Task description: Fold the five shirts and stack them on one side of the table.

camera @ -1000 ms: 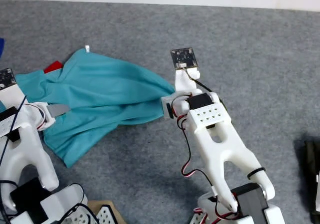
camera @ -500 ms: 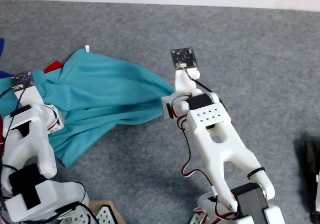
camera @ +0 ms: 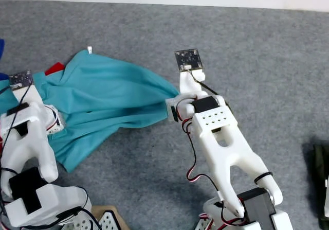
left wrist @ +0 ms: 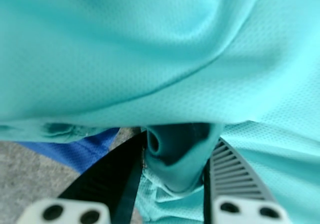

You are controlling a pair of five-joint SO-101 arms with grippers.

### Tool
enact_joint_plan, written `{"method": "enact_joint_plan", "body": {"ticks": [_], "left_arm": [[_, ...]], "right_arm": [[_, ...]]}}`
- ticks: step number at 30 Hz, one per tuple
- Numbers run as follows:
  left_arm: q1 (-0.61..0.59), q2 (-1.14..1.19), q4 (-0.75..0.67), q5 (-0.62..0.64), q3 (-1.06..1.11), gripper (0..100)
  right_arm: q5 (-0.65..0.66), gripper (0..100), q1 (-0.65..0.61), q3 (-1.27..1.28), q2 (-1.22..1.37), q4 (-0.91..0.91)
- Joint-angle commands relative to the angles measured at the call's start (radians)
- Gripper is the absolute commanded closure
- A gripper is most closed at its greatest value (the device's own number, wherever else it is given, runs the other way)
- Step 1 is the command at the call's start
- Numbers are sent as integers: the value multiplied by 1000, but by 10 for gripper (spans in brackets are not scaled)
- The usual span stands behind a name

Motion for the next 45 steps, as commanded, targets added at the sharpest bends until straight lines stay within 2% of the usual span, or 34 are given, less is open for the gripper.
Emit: {"method": "enact_joint_plan", "body": {"ticks": [1,5,8,12,26,28,33,45], "left_arm": [[15,-7,110,-5,-105,821],[8,-7,167,-9,-134,816],[8,-7,176,-64,-134,761],[8,-7,176,-66,-133,703],[-91,-5,169,-72,-137,702],[-93,-5,169,-72,-137,711],[-94,-5,140,-72,-137,822],[-91,4,97,-72,-130,833]], "right_arm": [[23,985,-12,-5,-42,-13],[28,985,-12,-5,-42,-12],[32,985,-12,-5,-42,-12],[32,985,-12,-5,-42,-12],[31,985,-12,-5,-42,-12],[31,985,-12,-5,-42,-12],[31,985,-13,-5,-42,-12],[26,985,-13,-5,-42,-12]]}}
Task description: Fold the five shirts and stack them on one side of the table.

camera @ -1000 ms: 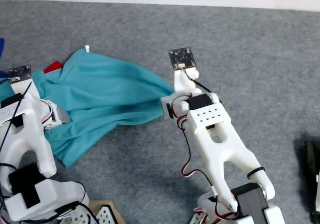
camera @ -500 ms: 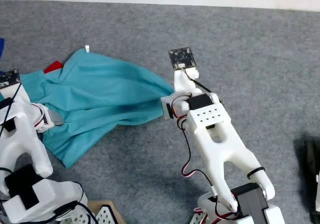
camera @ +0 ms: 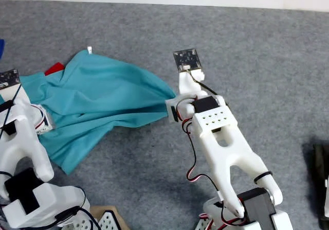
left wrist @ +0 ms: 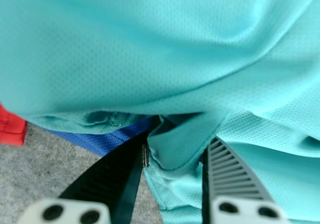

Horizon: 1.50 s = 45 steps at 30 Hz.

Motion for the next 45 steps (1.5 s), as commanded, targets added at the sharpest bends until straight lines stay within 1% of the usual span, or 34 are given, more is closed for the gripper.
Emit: {"method": "enact_joint_plan", "body": {"ticks": [1,4,9,10,14,17,21,25,27,34,36,41,45], "left_arm": [[1,-5,-15,-9,-35,850],[38,-13,-12,-9,-36,928],[117,-15,-5,-3,-36,934],[127,-15,9,-3,-36,934],[153,-15,32,-3,-38,934],[148,-15,29,-3,-39,934],[147,-15,28,-3,-39,934],[139,-15,28,-3,-39,934],[136,-15,28,-3,-39,934],[104,-13,28,-3,-39,934],[94,-13,28,-5,-39,934],[88,-13,11,-5,-38,934],[91,-13,-2,-5,-38,934]], "right_arm": [[8,985,-13,-5,-42,-12],[8,985,-13,-4,-42,-12],[9,982,-33,-4,-36,-12],[8,967,-35,-5,-25,-13],[6,854,-61,-18,73,-15],[6,840,-87,-39,133,-30],[6,843,-85,-65,176,-61],[14,930,-84,-61,209,-147],[14,959,-71,-64,239,-162],[14,960,-22,-73,278,-160],[14,944,-2,-73,271,-154],[14,821,-1,-64,163,-107],[14,813,2,-35,145,-125]]}}
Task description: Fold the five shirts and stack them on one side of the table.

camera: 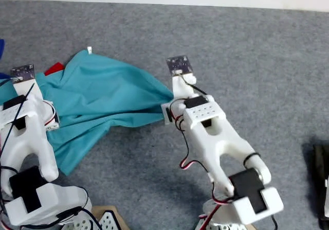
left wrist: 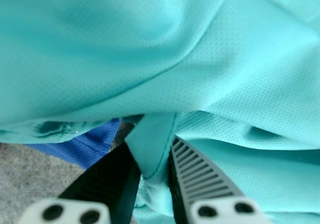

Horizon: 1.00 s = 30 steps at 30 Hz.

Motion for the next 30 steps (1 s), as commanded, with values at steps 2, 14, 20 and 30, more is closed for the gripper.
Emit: {"method": "enact_joint_plan", "body": {"ticks": [2,14,20,30], "left_arm": [[-8,-13,-14,-6,-38,934],[-13,-7,-14,-6,-36,934],[-1,-15,-6,15,-88,934],[48,-15,209,261,-466,934]], "right_arm": [[9,813,22,-15,-15,-56],[9,851,53,-156,196,-90],[8,979,77,-179,193,-84],[41,991,84,-282,-10,4]]}}
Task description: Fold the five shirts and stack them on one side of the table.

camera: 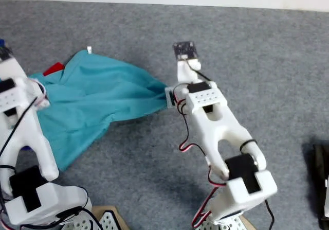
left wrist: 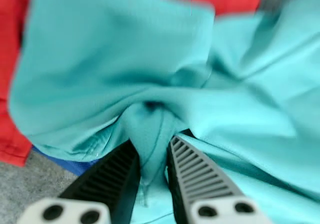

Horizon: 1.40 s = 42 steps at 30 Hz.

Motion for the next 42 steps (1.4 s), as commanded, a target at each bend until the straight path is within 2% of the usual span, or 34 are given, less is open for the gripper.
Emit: {"method": "enact_joint_plan", "body": {"ticks": [1,7,14,20,24,27,30,33,39,42], "left_arm": [[51,-15,115,81,-217,934],[74,-15,272,146,-460,934],[36,-15,393,160,-656,934],[35,-15,468,163,-820,934],[5,-15,511,264,-938,934],[-18,-15,511,293,-966,934],[-22,-4,508,288,-921,933],[-19,-2,477,287,-766,933],[12,-2,178,287,-361,931],[15,-2,44,287,-199,887]], "right_arm": [[61,991,19,-58,-166,8],[137,991,35,-77,-435,110],[147,991,85,-242,-697,374],[201,991,116,-492,-745,559],[203,991,116,-634,-745,651],[203,991,116,-677,-742,690],[203,991,117,-582,-723,717],[203,991,125,-410,-676,702],[196,991,153,-53,-561,372],[196,991,153,45,-504,257]]}}
